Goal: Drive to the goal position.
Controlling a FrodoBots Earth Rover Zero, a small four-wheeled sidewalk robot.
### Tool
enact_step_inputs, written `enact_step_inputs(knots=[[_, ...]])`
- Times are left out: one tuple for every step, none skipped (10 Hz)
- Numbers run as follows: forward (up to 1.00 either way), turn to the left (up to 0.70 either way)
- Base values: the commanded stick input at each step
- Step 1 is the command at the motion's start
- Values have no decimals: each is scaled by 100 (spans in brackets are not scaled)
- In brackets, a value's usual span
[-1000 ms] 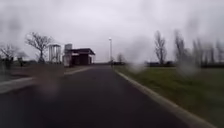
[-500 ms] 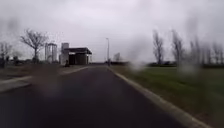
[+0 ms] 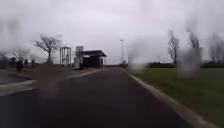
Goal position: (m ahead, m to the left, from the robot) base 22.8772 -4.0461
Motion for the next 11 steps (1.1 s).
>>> enact_step_inputs(knots=[[100, 0], [100, 0], [100, 0], [100, 0], [100, 0], [100, 0], [100, 0], [100, 0], [100, 0], [100, 0], [100, 16]])
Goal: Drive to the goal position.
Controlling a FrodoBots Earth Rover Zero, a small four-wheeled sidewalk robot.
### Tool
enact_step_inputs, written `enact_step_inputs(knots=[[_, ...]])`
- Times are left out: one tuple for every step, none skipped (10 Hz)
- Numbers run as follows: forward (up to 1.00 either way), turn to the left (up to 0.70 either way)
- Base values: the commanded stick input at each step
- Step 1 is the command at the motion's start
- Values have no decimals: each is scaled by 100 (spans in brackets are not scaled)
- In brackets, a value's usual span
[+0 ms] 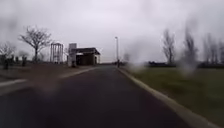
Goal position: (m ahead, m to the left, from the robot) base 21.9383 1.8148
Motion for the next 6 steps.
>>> enact_step_inputs(knots=[[100, 35], [100, 32], [100, 22], [100, 13], [100, 3], [100, 0]])
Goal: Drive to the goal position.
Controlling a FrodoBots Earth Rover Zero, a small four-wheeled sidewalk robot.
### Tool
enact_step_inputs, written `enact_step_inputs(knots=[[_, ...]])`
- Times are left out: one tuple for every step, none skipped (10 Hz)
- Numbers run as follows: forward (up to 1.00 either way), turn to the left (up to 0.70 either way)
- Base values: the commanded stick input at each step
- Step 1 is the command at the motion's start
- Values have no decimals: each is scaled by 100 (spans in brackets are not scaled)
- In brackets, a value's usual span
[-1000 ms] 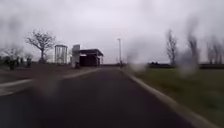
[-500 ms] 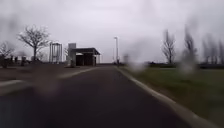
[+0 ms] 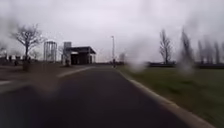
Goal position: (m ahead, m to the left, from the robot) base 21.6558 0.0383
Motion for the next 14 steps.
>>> enact_step_inputs(knots=[[100, 0], [100, 0], [100, 0], [100, 0], [100, 0], [100, 0], [100, 0], [100, 0], [100, 0], [100, 0], [100, 0], [100, 0], [100, 0], [100, 0]])
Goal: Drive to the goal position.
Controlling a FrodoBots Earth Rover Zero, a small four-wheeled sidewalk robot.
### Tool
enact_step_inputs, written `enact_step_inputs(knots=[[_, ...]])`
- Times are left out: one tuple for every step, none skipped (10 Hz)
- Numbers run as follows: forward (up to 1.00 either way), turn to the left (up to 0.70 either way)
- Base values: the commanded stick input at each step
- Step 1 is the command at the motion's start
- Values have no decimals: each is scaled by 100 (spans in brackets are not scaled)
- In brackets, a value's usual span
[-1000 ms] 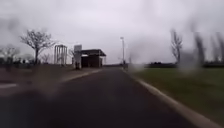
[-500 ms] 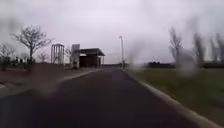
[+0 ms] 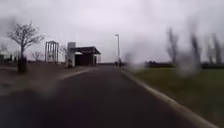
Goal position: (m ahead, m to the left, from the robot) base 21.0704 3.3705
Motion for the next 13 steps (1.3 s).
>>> enact_step_inputs(knots=[[100, 0], [100, 0], [100, 0], [100, 0], [100, 8], [100, 16], [100, 27], [100, 38], [100, 7], [100, 1], [100, 0], [100, 0], [100, 0]])
